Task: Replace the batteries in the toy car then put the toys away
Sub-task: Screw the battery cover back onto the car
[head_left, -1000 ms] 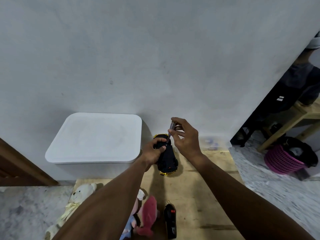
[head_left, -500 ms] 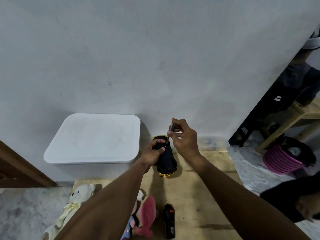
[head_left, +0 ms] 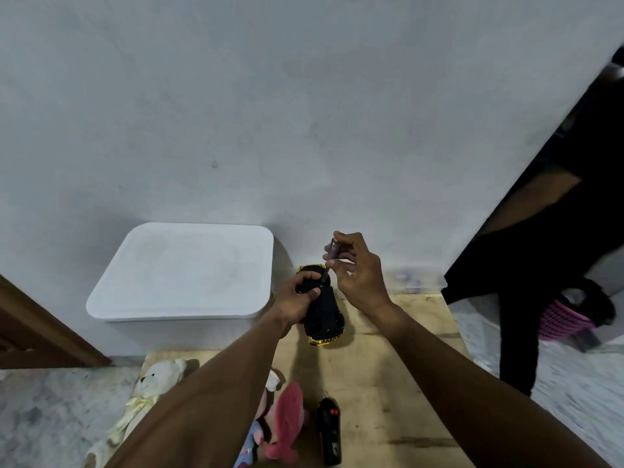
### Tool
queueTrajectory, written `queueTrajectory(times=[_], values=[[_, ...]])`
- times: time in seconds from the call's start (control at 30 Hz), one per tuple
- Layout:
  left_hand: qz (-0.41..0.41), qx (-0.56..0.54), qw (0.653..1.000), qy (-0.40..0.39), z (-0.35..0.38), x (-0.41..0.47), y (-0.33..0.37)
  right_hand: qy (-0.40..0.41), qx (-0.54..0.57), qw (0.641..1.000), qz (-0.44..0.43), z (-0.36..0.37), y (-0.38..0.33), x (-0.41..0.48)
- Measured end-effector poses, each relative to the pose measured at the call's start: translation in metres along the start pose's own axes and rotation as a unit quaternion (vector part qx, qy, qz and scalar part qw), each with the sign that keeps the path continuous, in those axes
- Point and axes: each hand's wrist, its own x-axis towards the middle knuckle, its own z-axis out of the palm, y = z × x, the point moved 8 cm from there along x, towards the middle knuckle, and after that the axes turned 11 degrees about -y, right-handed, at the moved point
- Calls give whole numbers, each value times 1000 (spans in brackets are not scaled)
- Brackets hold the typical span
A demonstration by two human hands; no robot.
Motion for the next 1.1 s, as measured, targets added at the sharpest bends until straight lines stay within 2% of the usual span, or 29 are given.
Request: queueTrajectory(times=[0.17,0.3,0.43,0.6,0.77,0.97,1.1], values=[[8,1,1000,-13,3,0,2,45,-15,999,-2,-5,-3,-3],[6,2,1000,-4,0,-1,1,17,9,1000,9,-2,1,-3],[3,4,1000,-6,-1,-1,1,36,-20,999,8,-5,3,-6],[4,-8,1000,-3,-3,-4,3,17,-2,1000,-4,-3,1,-6],[6,2,1000,1,-2,-4,5,45,-20,999,11,-5,5,-7],[-5,11,1000,-12,2,-7,8,56,32,998,26,-15,5,-6],[-6,8,1000,-19,4,-7,13,103,66,991,46,-34,6,-3]])
